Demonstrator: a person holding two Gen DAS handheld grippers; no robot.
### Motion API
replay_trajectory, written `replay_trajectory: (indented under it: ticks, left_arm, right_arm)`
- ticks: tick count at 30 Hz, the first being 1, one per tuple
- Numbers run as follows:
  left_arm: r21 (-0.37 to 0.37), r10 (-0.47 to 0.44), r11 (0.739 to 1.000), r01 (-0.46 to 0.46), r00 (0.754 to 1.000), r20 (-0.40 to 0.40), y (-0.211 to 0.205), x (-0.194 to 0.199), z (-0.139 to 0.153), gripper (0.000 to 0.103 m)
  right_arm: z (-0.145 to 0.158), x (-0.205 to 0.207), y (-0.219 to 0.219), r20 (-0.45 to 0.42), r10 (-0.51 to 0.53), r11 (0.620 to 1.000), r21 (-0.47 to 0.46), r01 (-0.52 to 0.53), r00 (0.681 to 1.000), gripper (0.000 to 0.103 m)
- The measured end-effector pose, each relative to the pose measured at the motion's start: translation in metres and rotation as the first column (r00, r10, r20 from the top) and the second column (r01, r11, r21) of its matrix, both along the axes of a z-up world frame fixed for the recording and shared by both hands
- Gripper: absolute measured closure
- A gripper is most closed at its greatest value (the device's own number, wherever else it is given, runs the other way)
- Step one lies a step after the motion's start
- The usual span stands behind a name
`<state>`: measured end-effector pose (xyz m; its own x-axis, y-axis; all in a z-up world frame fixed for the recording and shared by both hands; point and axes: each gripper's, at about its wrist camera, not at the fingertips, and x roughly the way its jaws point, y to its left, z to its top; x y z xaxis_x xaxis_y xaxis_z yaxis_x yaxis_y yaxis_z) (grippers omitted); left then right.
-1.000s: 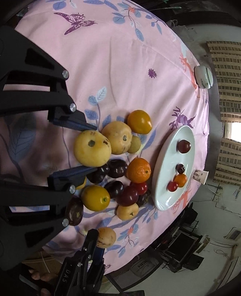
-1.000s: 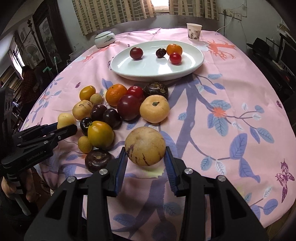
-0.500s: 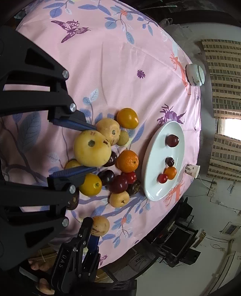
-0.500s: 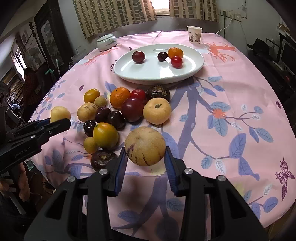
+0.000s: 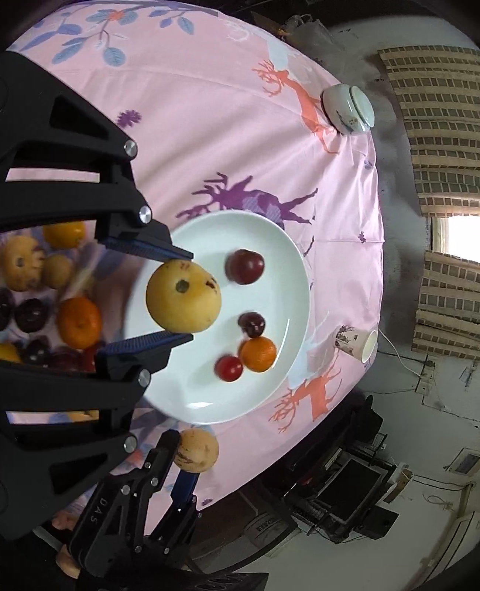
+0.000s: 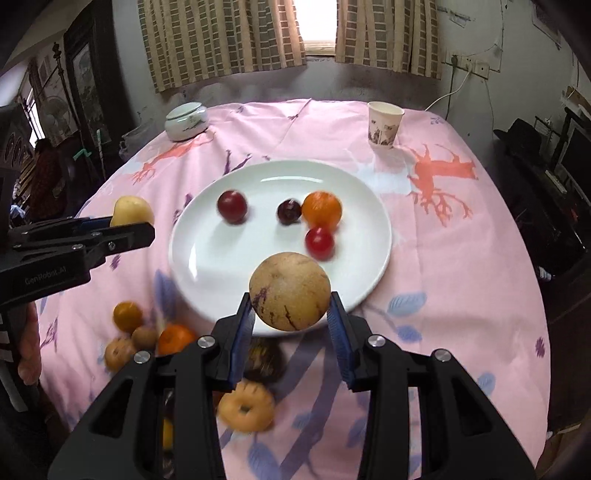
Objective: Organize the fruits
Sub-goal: 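Place both fruits on the white plate and open both tools, then grasp the dark brown round fruit with the right tool while the left tool grasps a large yellow pear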
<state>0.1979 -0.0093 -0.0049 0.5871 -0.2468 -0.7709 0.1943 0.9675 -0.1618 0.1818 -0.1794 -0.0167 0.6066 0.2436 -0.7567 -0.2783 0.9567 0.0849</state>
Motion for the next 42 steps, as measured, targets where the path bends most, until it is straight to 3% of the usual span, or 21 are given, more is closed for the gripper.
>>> replay_trajectory:
  ticks: [7, 18, 19, 20, 21, 22, 25, 27, 30, 34, 42]
  left_arm:
    - [0.055, 0.008, 0.998, -0.005, 0.998, -0.059, -0.032, 0.078, -0.029, 0.065]
    - [0.092, 0.018, 0.996, -0.009, 0.995, -0.099, -0.044, 0.117, -0.047, 0.064]
    - [0.082, 0.014, 0.997, -0.006, 0.995, -0.099, -0.044, 0.116, -0.044, 0.058]
    - [0.071, 0.015, 0.997, -0.009, 0.996, -0.088, -0.042, 0.113, -0.038, 0.043]
    - [0.061, 0.020, 0.998, -0.017, 0.998, -0.061, -0.039, 0.108, -0.031, 0.037]
    - [0.056, 0.027, 0.998, -0.025, 0.999, -0.032, -0.036, 0.102, -0.023, 0.031]
    - [0.033, 0.030, 0.999, -0.030, 0.999, 0.019, -0.022, 0.077, 0.003, 0.030]
    - [0.012, 0.046, 0.999, -0.047, 0.998, 0.042, -0.008, 0.053, 0.015, 0.022]
    - [0.008, 0.080, 0.997, -0.081, 0.995, 0.062, 0.014, 0.007, 0.021, 0.015]
    - [0.016, 0.116, 0.993, -0.118, 0.991, 0.071, 0.037, -0.058, 0.009, 0.012]
    - [0.048, 0.179, 0.982, -0.183, 0.981, 0.074, 0.059, -0.164, -0.035, 0.011]
  right_arm:
    - [-0.033, 0.084, -0.011, -0.088, -0.070, 0.997, -0.024, 0.068, 0.994, 0.063]
    - [-0.045, 0.107, -0.014, -0.098, -0.090, 0.995, -0.048, 0.086, 0.991, 0.061]
    - [-0.044, 0.107, -0.015, -0.104, -0.089, 0.996, -0.041, 0.085, 0.991, 0.059]
    - [-0.042, 0.105, -0.015, -0.106, -0.086, 0.996, -0.033, 0.083, 0.991, 0.055]
    - [-0.038, 0.102, -0.015, -0.101, -0.083, 0.996, -0.028, 0.081, 0.991, 0.041]
    - [-0.032, 0.097, -0.015, -0.081, -0.083, 0.996, -0.029, 0.080, 0.993, 0.036]
    - [-0.015, 0.075, -0.014, -0.035, -0.065, 0.997, -0.051, 0.063, 0.997, 0.036]
    - [-0.005, 0.053, -0.016, -0.020, -0.048, 0.998, -0.044, 0.047, 0.999, 0.036]
    - [0.005, 0.013, -0.020, -0.001, -0.031, 0.999, -0.028, 0.030, 1.000, 0.027]
    - [0.005, -0.047, -0.023, 0.009, -0.019, 1.000, 0.017, 0.019, 1.000, 0.007]
    - [-0.019, -0.135, -0.010, -0.022, -0.039, 0.990, 0.138, 0.041, 0.999, 0.007]
